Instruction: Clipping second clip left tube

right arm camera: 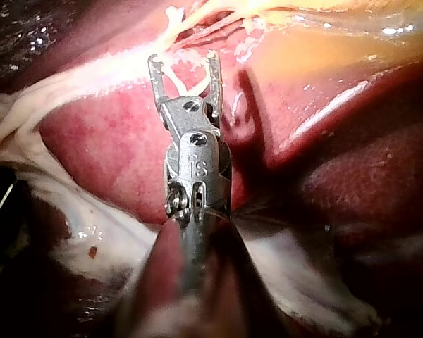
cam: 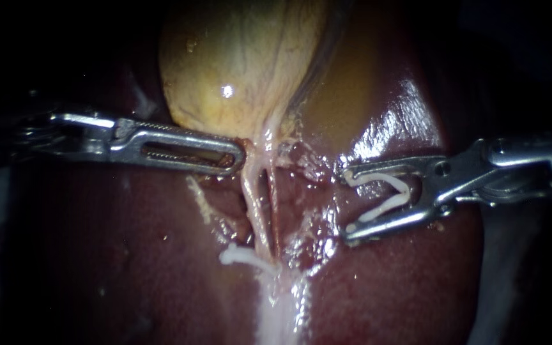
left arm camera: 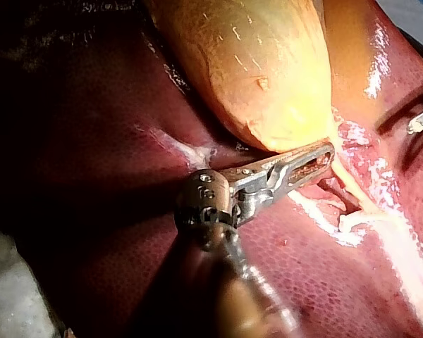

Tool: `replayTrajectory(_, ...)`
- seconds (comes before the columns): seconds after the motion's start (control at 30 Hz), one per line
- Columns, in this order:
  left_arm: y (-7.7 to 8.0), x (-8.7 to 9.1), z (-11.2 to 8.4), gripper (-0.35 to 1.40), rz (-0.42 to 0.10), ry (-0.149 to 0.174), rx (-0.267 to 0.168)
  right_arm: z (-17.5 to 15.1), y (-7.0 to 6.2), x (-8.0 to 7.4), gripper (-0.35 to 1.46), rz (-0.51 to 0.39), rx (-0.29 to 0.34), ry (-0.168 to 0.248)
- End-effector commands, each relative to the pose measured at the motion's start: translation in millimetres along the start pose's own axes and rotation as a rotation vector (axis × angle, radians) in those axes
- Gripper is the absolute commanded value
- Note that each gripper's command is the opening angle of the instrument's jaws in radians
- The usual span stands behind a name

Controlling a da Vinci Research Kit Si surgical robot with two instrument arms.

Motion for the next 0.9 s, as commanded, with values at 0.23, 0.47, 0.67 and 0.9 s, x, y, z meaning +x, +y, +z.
replayTrajectory(0.23,1.6,0.4,-1.7,-0.35,-0.006,-0.005,-0.007,0.2,0.0,0.2,0.5,0.001,-0.001,0.0)
replayTrajectory(0.47,3.2,0.6,-3.3,-0.35,-0.011,-0.007,-0.01,0.2,-0.2,0.2,0.5,0.001,0.0,0.0)
replayTrajectory(0.67,4.9,0.8,-4.0,-0.35,-0.021,-0.002,-0.019,0.2,-0.2,0.3,0.5,0.001,0.0,0.003)
replayTrajectory(0.9,5.7,0.9,-4.1,-0.35,-0.017,0.001,-0.021,0.5,-0.3,0.5,0.5,0.002,-0.001,0.012)
